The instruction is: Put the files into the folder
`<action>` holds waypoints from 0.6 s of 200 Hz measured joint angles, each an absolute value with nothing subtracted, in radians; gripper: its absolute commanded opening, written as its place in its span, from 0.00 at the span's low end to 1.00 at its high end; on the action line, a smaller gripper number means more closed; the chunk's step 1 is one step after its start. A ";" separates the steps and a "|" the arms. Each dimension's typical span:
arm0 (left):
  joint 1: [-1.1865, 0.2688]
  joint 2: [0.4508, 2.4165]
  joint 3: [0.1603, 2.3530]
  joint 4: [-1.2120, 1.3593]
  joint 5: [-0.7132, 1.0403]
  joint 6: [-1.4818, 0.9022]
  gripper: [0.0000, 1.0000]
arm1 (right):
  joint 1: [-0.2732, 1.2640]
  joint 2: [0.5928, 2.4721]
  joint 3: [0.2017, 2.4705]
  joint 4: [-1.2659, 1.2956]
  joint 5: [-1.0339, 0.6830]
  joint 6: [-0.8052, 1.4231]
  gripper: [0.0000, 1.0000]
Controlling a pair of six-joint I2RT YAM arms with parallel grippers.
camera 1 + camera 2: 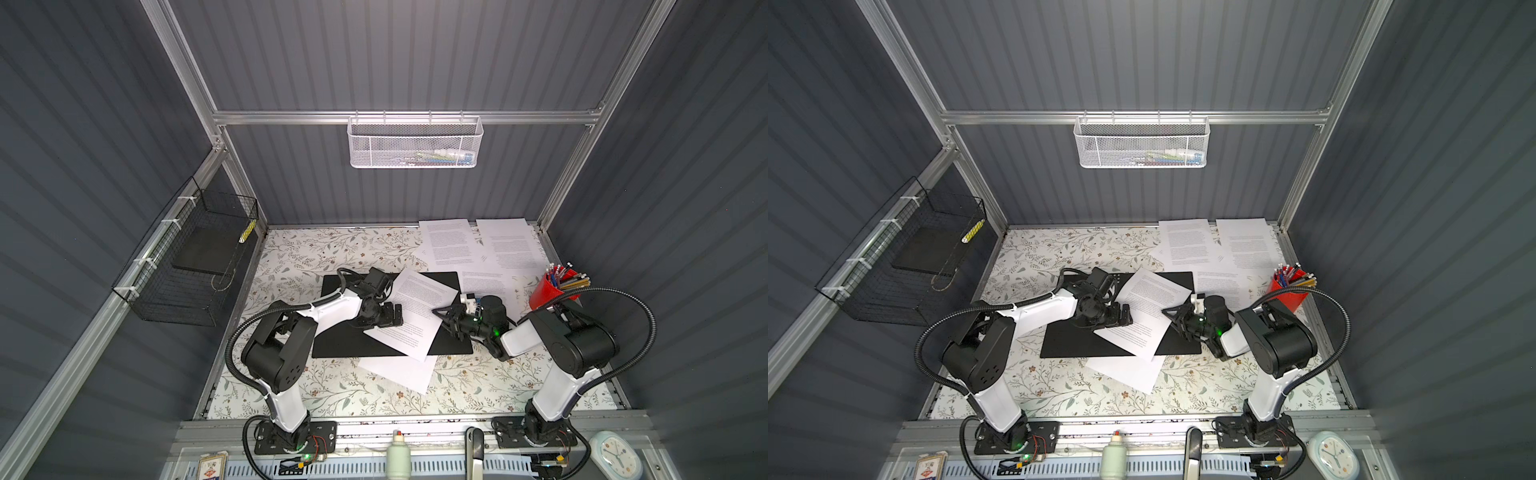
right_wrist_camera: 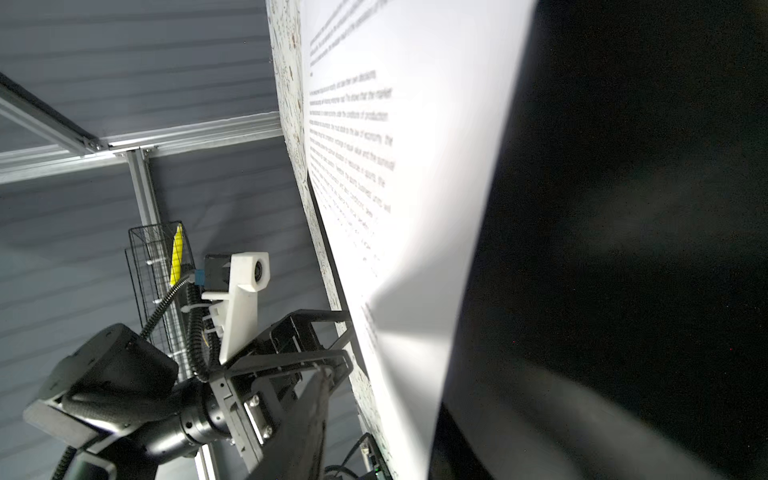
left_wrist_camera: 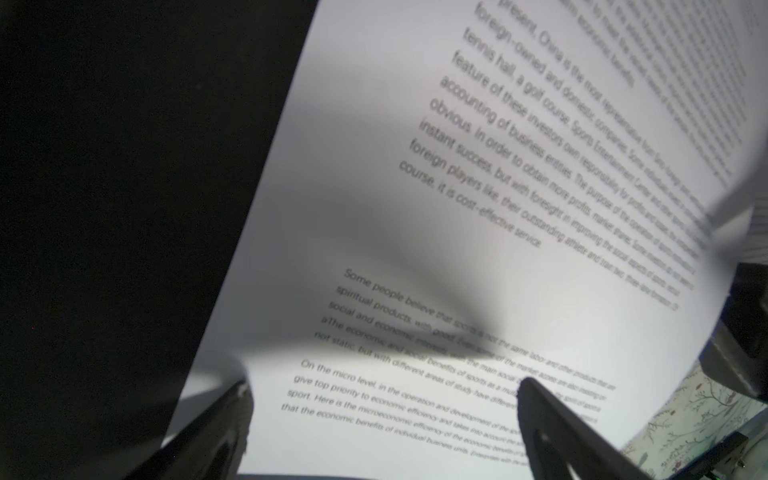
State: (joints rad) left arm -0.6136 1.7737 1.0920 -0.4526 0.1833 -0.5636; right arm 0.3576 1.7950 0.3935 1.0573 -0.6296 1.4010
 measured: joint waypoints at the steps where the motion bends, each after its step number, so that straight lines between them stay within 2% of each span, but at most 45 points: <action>1: -0.614 1.774 1.092 -0.453 0.183 -0.564 1.00 | 0.358 1.795 0.393 1.059 -0.629 1.400 0.16; 20: -0.614 1.771 1.093 -0.453 0.184 -0.566 1.00 | 0.361 1.813 0.389 1.085 -0.619 1.416 0.00; 53: -0.614 1.764 1.114 -0.464 0.196 -0.545 1.00 | 0.356 1.777 0.451 0.987 -0.640 1.370 0.00; 90: -0.614 1.635 1.227 -0.540 0.145 -0.488 1.00 | 0.349 1.568 0.696 0.532 -0.666 1.124 0.00; 120: -0.614 1.457 1.284 -0.554 0.058 -0.426 1.00 | 0.329 1.503 0.936 0.193 -0.730 0.899 0.00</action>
State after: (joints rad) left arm -0.6140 1.4567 1.2842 -0.5537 0.0578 -0.4259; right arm 0.3294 1.5028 0.9360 0.1932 -0.7303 0.8993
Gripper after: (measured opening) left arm 0.996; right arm 0.043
